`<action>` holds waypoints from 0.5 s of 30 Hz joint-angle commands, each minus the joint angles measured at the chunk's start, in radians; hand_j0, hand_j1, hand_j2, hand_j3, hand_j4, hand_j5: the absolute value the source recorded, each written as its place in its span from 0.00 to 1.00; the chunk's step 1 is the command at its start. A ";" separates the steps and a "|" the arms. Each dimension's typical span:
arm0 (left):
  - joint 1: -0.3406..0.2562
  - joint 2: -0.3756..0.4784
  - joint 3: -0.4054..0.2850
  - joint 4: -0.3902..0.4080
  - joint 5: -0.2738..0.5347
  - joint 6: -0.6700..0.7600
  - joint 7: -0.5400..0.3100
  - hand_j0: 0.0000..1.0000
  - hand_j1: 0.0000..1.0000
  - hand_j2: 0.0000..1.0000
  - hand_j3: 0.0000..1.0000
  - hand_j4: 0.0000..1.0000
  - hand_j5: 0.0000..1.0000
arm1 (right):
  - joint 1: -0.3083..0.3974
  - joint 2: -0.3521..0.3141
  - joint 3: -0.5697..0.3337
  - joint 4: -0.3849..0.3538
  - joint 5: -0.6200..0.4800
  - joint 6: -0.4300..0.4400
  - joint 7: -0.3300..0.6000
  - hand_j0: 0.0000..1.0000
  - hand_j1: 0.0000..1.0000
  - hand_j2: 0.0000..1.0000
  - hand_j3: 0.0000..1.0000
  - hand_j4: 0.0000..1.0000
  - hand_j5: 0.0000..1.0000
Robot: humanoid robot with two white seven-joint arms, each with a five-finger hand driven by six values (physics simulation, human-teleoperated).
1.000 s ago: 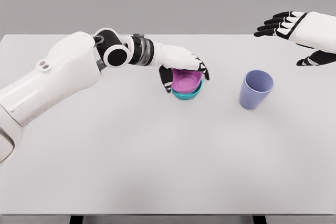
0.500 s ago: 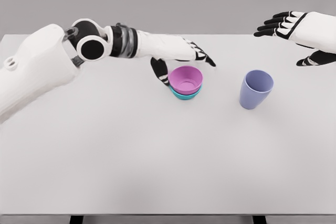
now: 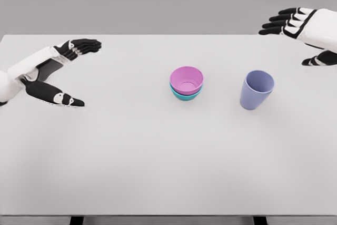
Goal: Stacking bowl and cup with both arms
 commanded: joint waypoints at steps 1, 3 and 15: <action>0.003 0.014 0.116 0.020 0.039 -0.007 0.000 1.00 1.00 1.00 1.00 1.00 1.00 | -0.002 -0.055 0.014 -0.014 -0.019 0.003 0.000 1.00 1.00 1.00 1.00 1.00 1.00; 0.014 0.008 0.116 0.023 0.031 -0.007 0.000 1.00 1.00 1.00 1.00 1.00 1.00 | -0.008 -0.100 0.037 -0.015 -0.010 0.003 0.000 1.00 1.00 1.00 1.00 1.00 1.00; 0.064 -0.023 0.110 0.097 -0.256 -0.003 0.000 1.00 1.00 1.00 1.00 1.00 1.00 | -0.270 -0.061 0.433 0.029 0.062 0.003 0.000 1.00 1.00 1.00 1.00 1.00 1.00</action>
